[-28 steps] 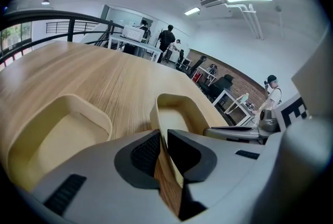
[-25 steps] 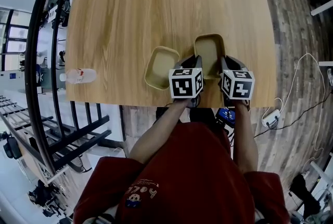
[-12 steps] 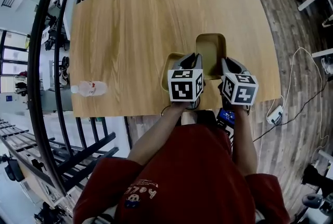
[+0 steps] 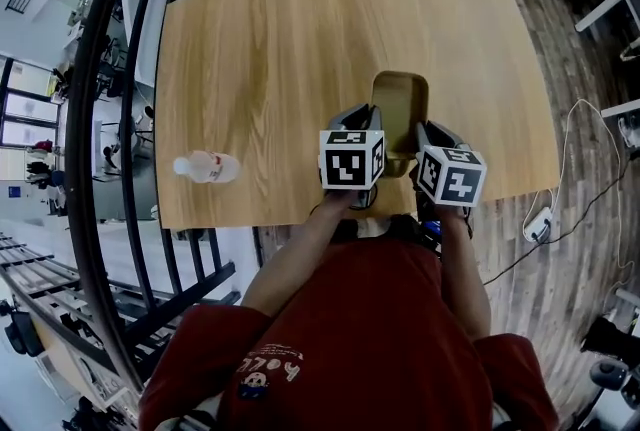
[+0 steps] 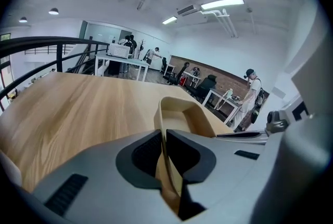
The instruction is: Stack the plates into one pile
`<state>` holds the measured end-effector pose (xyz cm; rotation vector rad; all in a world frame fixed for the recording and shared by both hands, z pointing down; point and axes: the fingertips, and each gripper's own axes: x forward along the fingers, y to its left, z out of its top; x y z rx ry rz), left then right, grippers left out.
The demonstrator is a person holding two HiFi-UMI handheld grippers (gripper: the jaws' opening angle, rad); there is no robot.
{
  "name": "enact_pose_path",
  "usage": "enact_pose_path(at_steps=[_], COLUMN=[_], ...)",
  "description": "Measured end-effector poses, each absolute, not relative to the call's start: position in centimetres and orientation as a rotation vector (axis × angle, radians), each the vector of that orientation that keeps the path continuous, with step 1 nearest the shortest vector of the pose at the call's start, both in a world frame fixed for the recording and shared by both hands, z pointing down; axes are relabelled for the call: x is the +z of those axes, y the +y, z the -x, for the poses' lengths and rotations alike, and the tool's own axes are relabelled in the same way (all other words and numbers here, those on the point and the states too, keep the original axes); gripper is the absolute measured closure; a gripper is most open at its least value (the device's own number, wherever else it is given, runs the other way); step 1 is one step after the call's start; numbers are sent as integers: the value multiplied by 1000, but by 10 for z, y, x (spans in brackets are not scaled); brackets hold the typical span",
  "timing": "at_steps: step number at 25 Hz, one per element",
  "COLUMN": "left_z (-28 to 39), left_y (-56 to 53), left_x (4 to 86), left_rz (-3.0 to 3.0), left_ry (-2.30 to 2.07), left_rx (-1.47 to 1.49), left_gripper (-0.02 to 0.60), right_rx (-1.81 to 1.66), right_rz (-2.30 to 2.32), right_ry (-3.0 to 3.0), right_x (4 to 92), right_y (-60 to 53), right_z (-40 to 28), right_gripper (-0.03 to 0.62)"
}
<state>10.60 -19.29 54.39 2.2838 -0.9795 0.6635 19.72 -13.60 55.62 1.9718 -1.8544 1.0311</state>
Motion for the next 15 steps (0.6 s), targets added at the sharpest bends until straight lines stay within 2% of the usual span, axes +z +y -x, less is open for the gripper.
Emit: enact_pose_path(at_steps=[15], left_z=[-83], left_y=[-168], left_x=[584], left_rz=[-2329], left_ry=[-761], left_rx=[891], left_gripper=[538], right_rx=[1193], right_rz=[-2072], right_ry=[-1596], right_x=[583], right_y=[-96], right_z=[-166], right_gripper=[556])
